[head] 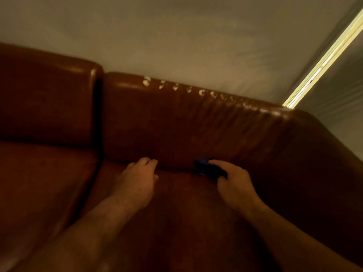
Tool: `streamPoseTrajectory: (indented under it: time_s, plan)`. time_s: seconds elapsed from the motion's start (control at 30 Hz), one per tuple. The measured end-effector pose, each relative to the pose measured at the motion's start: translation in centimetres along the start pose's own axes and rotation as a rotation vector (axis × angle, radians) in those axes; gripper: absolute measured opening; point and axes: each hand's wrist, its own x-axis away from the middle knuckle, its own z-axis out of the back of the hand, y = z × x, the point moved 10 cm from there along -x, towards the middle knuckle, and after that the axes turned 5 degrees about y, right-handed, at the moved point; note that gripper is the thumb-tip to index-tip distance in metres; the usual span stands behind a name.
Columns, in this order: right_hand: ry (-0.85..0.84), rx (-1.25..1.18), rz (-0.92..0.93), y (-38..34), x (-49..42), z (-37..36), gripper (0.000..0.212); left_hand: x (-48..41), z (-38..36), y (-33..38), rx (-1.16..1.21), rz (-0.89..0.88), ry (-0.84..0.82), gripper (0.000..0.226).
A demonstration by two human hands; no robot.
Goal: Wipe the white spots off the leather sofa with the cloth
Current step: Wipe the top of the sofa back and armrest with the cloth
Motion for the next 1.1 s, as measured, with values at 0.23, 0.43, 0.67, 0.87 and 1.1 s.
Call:
streamPoseTrajectory:
  time_s: [0.23,0.43,0.67,0.87,1.1]
  plan:
    - [0.176,0.038,0.048,-2.2,-10.1,9.9,0.050,-8.8,5.4,7.4,0.000,-0.081,0.080,0.048]
    - [0.211,0.122,0.076,-0.4,-17.4,13.5,0.055,-16.6,4.8,12.0,0.004,-0.092,0.080,0.046]
    - [0.371,0.110,0.040,1.3,-24.5,16.6,0.058,-21.7,1.6,13.8,-0.015,-0.123,0.064,0.047]
    - [0.420,0.090,-0.218,6.6,-30.2,18.4,0.055,-24.0,-1.3,13.3,-0.118,-0.079,0.059,0.050]
    - [0.311,0.225,-0.101,4.6,-29.3,13.1,0.063,-24.6,-1.6,13.2,-0.157,-0.076,0.094,0.046]
